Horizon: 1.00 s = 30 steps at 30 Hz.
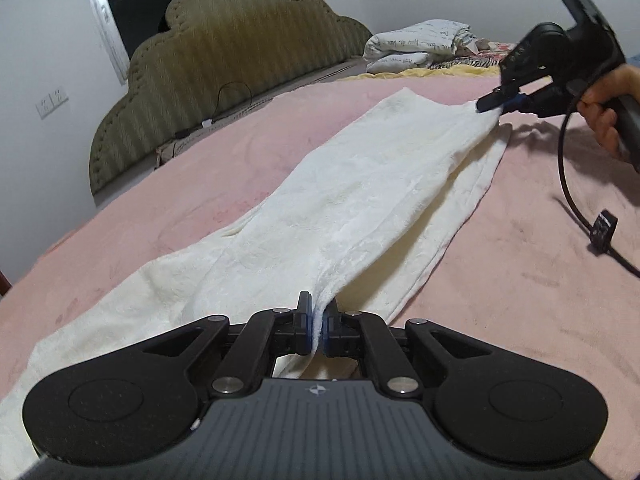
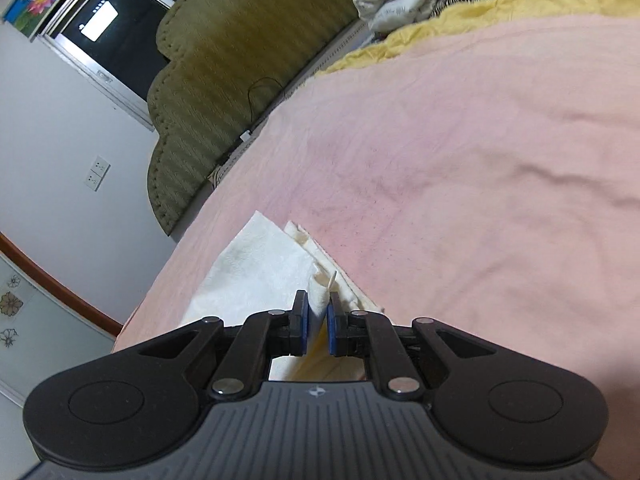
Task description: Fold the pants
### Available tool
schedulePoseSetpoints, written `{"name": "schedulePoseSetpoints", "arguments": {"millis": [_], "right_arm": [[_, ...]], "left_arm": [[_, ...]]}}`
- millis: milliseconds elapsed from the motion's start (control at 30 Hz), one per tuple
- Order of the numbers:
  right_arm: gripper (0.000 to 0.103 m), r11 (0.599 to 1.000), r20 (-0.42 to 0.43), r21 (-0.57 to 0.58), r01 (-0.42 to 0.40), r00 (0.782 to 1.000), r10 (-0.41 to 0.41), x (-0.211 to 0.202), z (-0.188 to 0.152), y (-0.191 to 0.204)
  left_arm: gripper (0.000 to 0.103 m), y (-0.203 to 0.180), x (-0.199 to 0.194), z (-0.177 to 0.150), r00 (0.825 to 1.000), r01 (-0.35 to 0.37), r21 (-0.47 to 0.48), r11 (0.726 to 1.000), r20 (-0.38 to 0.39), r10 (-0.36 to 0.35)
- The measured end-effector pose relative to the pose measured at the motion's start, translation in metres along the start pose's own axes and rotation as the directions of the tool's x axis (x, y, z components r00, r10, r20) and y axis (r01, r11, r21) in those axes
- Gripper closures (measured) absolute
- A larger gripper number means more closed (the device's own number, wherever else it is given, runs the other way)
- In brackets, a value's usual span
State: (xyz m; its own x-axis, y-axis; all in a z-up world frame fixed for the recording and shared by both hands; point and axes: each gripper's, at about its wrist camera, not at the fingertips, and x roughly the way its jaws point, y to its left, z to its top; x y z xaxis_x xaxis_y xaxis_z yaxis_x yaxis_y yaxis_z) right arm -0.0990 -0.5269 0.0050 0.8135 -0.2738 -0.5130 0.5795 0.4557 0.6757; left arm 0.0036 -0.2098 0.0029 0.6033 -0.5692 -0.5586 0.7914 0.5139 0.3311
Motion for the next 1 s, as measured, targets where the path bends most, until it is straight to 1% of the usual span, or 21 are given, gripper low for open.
{"name": "schedulePoseSetpoints", "arguments": {"millis": [67, 233, 300, 333, 367, 400, 433, 467, 500, 533, 567, 633, 667, 733, 767, 800, 833, 867, 900, 933, 1000], "right_arm": [[0.093, 0.998, 0.014, -0.052, 0.027, 1.0, -0.026, -0.004, 0.001, 0.003], [0.093, 0.994, 0.008, -0.095, 0.058, 0.998, -0.058, 0.001, -0.002, 0.0], [0.094, 0.99, -0.02, -0.127, 0.064, 0.998, -0.067, 0.004, -0.004, 0.001], [0.09, 0.987, -0.019, -0.138, 0.077, 0.997, -0.081, 0.001, -0.004, 0.004], [0.085, 0.983, -0.009, -0.15, 0.11, 0.994, -0.112, -0.004, -0.002, 0.007], [0.076, 0.969, 0.049, -0.164, 0.183, 0.983, -0.177, -0.014, -0.001, 0.012], [0.071, 0.944, 0.137, -0.189, 0.269, 0.96, -0.246, -0.024, -0.002, 0.019], [0.071, 0.916, 0.211, -0.238, 0.324, 0.937, -0.277, -0.031, -0.002, 0.031], [0.071, 0.89, 0.25, -0.319, 0.327, 0.934, -0.254, -0.034, -0.002, 0.046], [0.071, 0.869, 0.242, -0.401, 0.289, 0.949, -0.204, -0.032, -0.004, 0.062], [0.071, 0.847, 0.2, -0.478, 0.233, 0.968, -0.153, -0.026, -0.008, 0.081], [0.071, 0.793, 0.041, -0.604, 0.075, 0.997, -0.063, -0.002, -0.022, 0.118], [0.071, 0.766, -0.068, -0.642, -0.026, 0.997, -0.023, 0.013, -0.031, 0.136], [0.071, 0.696, -0.271, -0.69, -0.2, 0.963, 0.008, 0.044, -0.057, 0.17], [0.071, 0.653, -0.349, -0.71, -0.263, 0.937, -0.003, 0.058, -0.071, 0.184], [0.071, 0.608, -0.411, -0.73, -0.312, 0.911, -0.027, 0.071, -0.086, 0.197], [0.071, 0.569, -0.452, -0.748, -0.341, 0.89, -0.06, 0.084, -0.099, 0.207], [0.072, 0.532, -0.46, -0.774, -0.344, 0.882, -0.1, 0.096, -0.11, 0.215], [0.073, 0.509, -0.439, -0.799, -0.32, 0.889, -0.132, 0.108, -0.117, 0.221], [0.073, 0.508, -0.417, -0.809, -0.297, 0.898, -0.139, 0.118, -0.119, 0.224], [0.072, 0.551, -0.393, -0.789, -0.271, 0.912, -0.114, 0.135, -0.112, 0.231]], "left_arm": [[0.096, -0.002, 0.001, -0.003, 1.0, -0.002, 0.013, 1.0, 0.0, 0.002], [0.096, -0.002, 0.005, -0.013, 1.0, -0.017, 0.047, 0.999, -0.003, 0.017], [0.088, 0.001, 0.001, -0.013, 1.0, -0.008, 0.044, 0.999, -0.004, 0.008], [0.083, 0.003, -0.002, -0.012, 1.0, 0.002, 0.041, 0.999, -0.006, -0.002], [0.082, 0.006, -0.007, -0.01, 1.0, 0.022, 0.036, 0.999, -0.01, -0.021], [0.081, 0.011, -0.012, -0.008, 0.998, 0.058, 0.022, 0.998, -0.013, -0.058], [0.077, 0.018, -0.018, -0.006, 0.995, 0.1, 0.0, 0.995, -0.007, -0.1], [0.068, 0.027, -0.025, -0.002, 0.989, 0.15, -0.034, 0.988, 0.004, -0.15], [0.065, 0.038, -0.031, 0.002, 0.983, 0.183, -0.07, 0.981, 0.019, -0.182], [0.061, 0.049, -0.036, 0.006, 0.98, 0.198, -0.106, 0.974, 0.04, -0.195], [0.061, 0.06, -0.038, 0.01, 0.98, 0.195, -0.131, 0.972, 0.056, -0.189], [0.061, 0.082, -0.035, 0.019, 0.989, 0.143, -0.172, 0.975, 0.06, -0.134], [0.062, 0.092, -0.03, 0.023, 0.995, 0.098, -0.182, 0.978, 0.037, -0.093], [0.065, 0.113, -0.009, 0.03, 0.996, 0.031, -0.179, 0.983, -0.074, -0.045], [0.069, 0.123, 0.002, 0.031, 0.99, 0.033, -0.184, 0.982, -0.129, -0.057], [0.07, 0.133, 0.014, 0.032, 0.981, 0.055, -0.199, 0.978, -0.173, -0.091], [0.07, 0.144, 0.029, 0.031, 0.968, 0.082, -0.221, 0.972, -0.214, -0.131], [0.07, 0.15, 0.044, 0.03, 0.957, 0.085, -0.245, 0.966, -0.248, -0.148], [0.074, 0.156, 0.06, 0.029, 0.949, 0.062, -0.264, 0.963, -0.284, -0.139], [0.075, 0.162, 0.074, 0.027, 0.944, 0.023, -0.282, 0.959, -0.309, -0.113], [0.076, 0.177, 0.091, 0.027, 0.956, -0.081, -0.354, 0.932, -0.293, -0.028]]}}
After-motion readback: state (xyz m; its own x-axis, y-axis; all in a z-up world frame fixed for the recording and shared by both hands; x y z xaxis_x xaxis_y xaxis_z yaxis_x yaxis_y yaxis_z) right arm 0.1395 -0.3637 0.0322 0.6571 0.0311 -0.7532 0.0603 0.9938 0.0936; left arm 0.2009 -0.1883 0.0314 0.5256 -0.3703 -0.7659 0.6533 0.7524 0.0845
